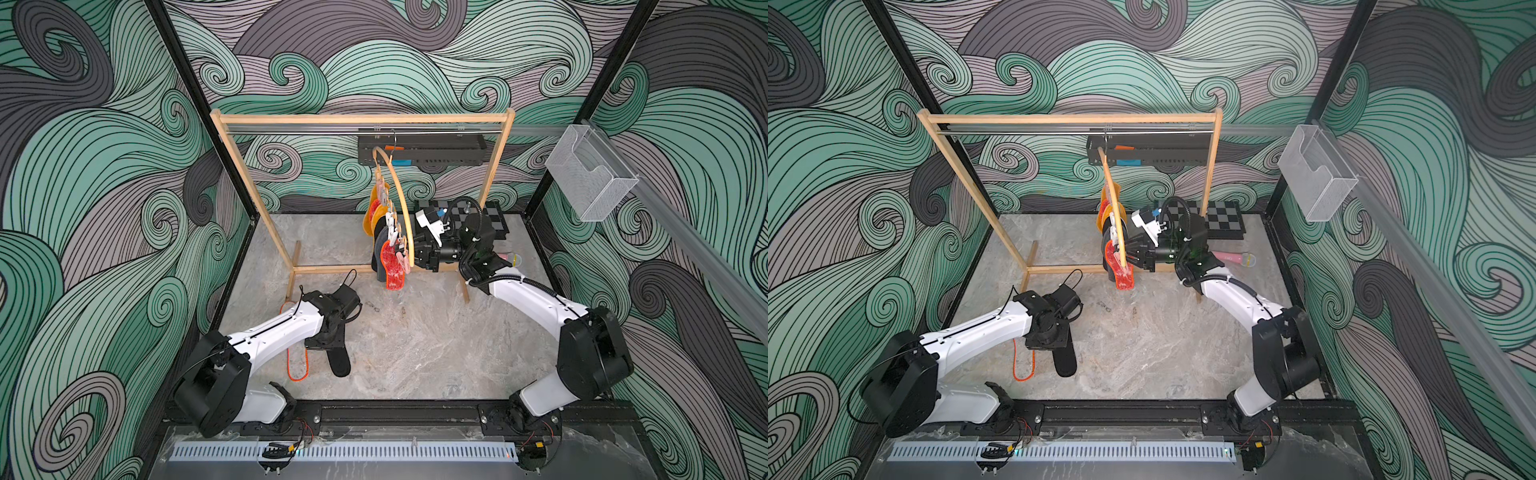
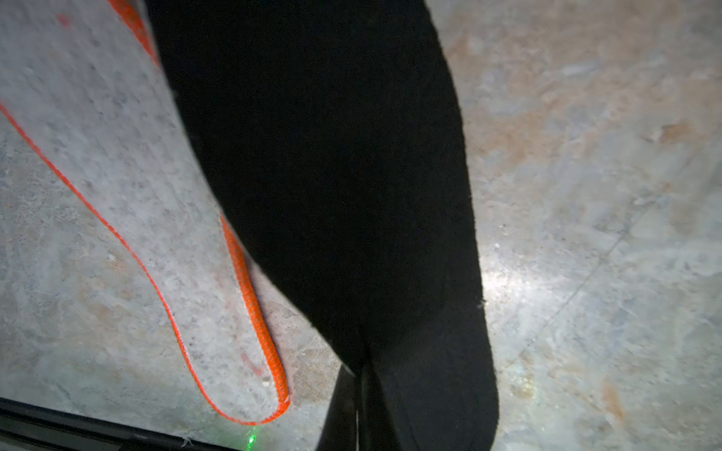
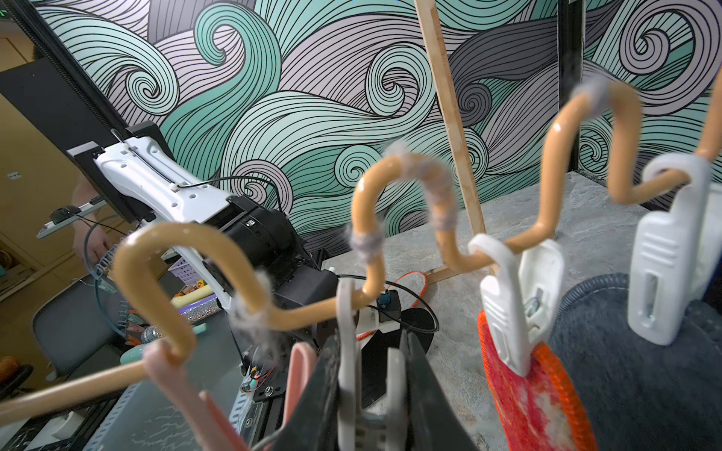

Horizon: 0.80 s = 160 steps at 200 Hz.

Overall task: Take the shoe insoles off the hanger
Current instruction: Place the insole at the center of the board.

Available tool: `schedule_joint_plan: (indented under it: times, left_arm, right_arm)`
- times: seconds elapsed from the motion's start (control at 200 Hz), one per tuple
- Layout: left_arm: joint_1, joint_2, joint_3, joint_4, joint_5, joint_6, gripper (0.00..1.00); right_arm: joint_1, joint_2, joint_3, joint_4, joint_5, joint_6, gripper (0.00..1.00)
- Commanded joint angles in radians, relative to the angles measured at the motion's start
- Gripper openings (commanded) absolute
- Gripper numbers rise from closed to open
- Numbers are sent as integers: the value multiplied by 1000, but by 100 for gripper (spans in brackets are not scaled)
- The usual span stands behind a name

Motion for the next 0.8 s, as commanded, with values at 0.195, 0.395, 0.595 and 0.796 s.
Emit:
schedule_joint_plan:
  times: [0.195, 0.395, 0.595, 0.796]
  left_arm:
    - [-26, 57, 60, -131, -72, -76, 18]
    - [-27, -20, 75, -169, -140, -114, 43]
    - [-24, -169, 116, -176, -194, -59, 42]
    - [-24, -218, 83, 112, 113, 78, 36]
  right_arm:
    - [0, -20, -26, -44, -28, -19, 16]
    - [-1, -20, -28, -49, -28, -23, 17]
    - [-1, -24, -26, -61, -28, -29, 19]
    - [-2, -29, -24, -69, -27, -32, 20]
